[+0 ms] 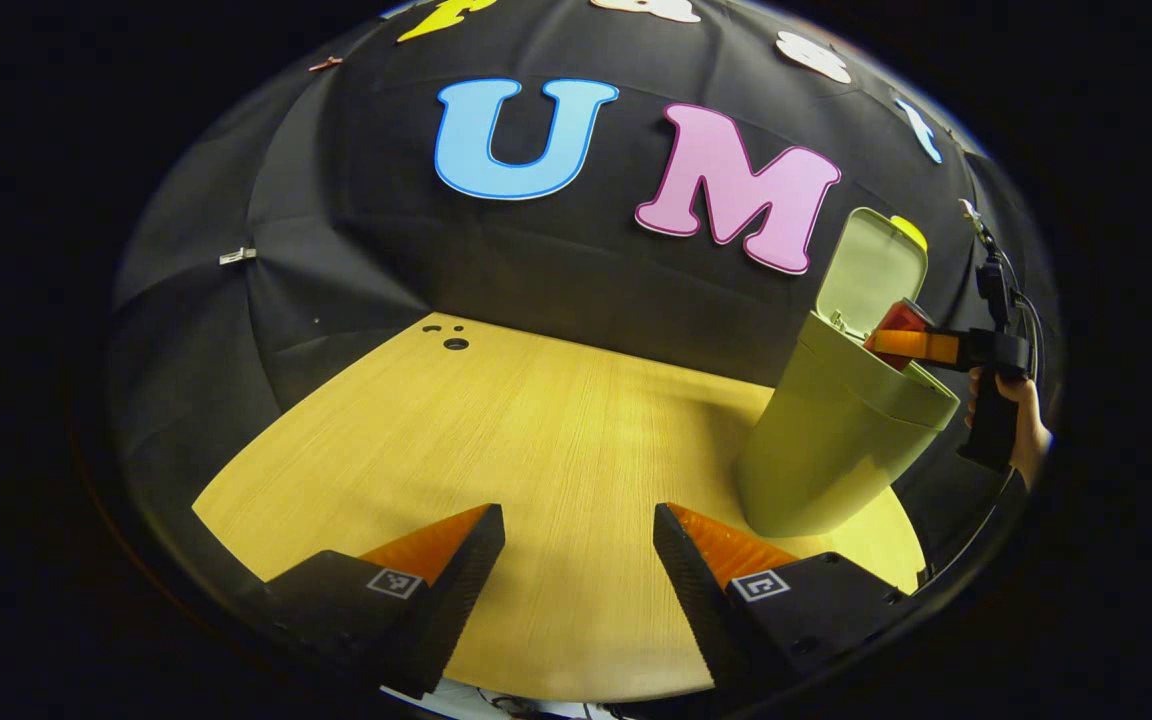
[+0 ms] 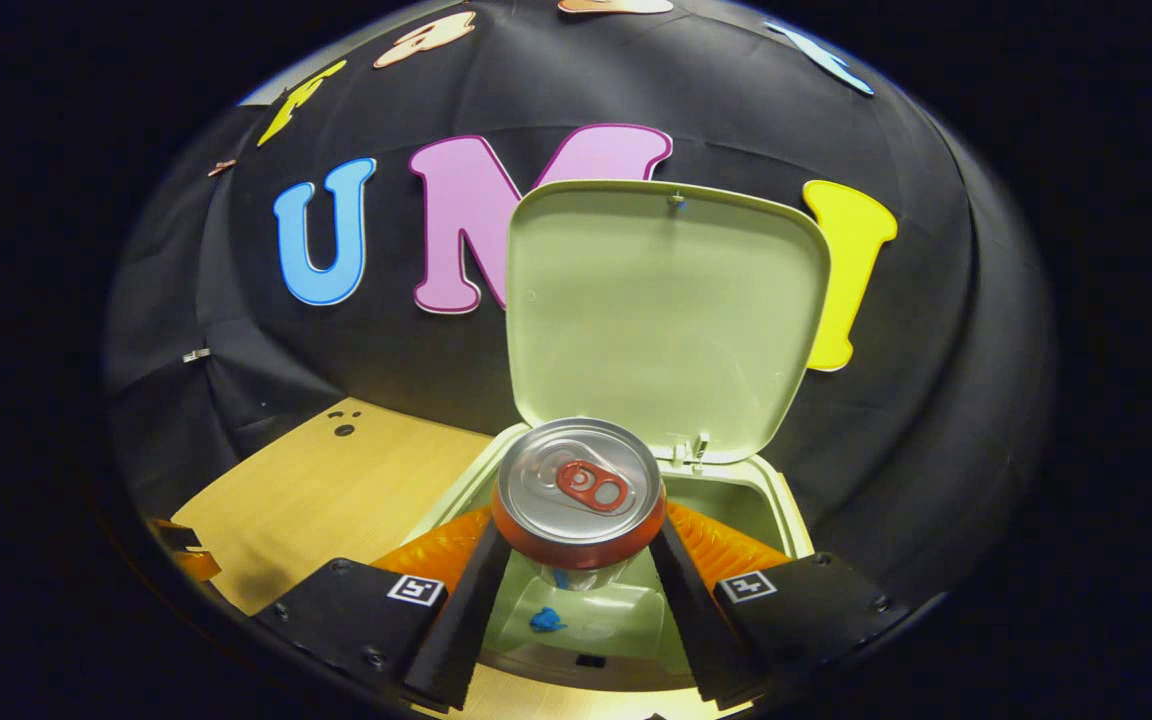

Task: Press the lid of the desktop garbage bin to open it, pick up the crumpled paper on the desktop and throw it into the bin, then pick up the pop can on the desktop and drop it into the bin, and finally close the garbage bin lid.

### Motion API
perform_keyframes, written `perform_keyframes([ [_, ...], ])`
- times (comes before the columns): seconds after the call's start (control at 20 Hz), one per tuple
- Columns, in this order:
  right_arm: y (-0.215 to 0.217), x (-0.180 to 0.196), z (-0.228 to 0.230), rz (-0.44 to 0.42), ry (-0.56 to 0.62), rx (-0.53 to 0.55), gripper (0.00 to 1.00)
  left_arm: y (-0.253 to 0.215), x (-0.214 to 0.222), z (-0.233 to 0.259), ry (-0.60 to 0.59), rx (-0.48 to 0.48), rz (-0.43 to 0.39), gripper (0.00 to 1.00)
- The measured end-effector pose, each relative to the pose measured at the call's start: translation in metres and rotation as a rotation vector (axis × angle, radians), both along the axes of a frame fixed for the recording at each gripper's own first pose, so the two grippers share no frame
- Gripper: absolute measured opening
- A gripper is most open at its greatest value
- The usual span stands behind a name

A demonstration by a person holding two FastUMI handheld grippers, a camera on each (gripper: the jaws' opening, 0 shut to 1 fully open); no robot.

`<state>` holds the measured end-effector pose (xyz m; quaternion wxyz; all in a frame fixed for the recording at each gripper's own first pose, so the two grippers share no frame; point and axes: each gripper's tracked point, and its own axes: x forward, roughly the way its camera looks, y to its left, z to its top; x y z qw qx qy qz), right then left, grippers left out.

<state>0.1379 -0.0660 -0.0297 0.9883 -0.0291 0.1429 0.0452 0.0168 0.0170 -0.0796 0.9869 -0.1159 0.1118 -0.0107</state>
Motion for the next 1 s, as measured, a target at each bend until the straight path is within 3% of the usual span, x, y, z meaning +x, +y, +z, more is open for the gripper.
perform_keyframes([
  [0.15, 0.002, 0.001, 0.005, 0.022, -0.012, 0.005, 0.87, -0.012, -0.004, 0.002, 0.001, 0.004, 0.010, 0.96],
  [0.3, -0.003, -0.003, 0.020, -0.002, -0.047, 0.002, 0.98, -0.016, -0.013, 0.004, -0.009, 0.024, -0.014, 0.96],
  [0.7, -0.007, -0.022, 0.126, -0.055, -0.224, -0.017, 0.98, 0.019, -0.037, 0.000, -0.012, 0.073, -0.045, 0.96],
  [1.0, -0.006, -0.006, 0.200, -0.093, -0.284, 0.075, 0.98, 0.042, -0.038, -0.004, -0.013, 0.038, -0.017, 0.96],
])
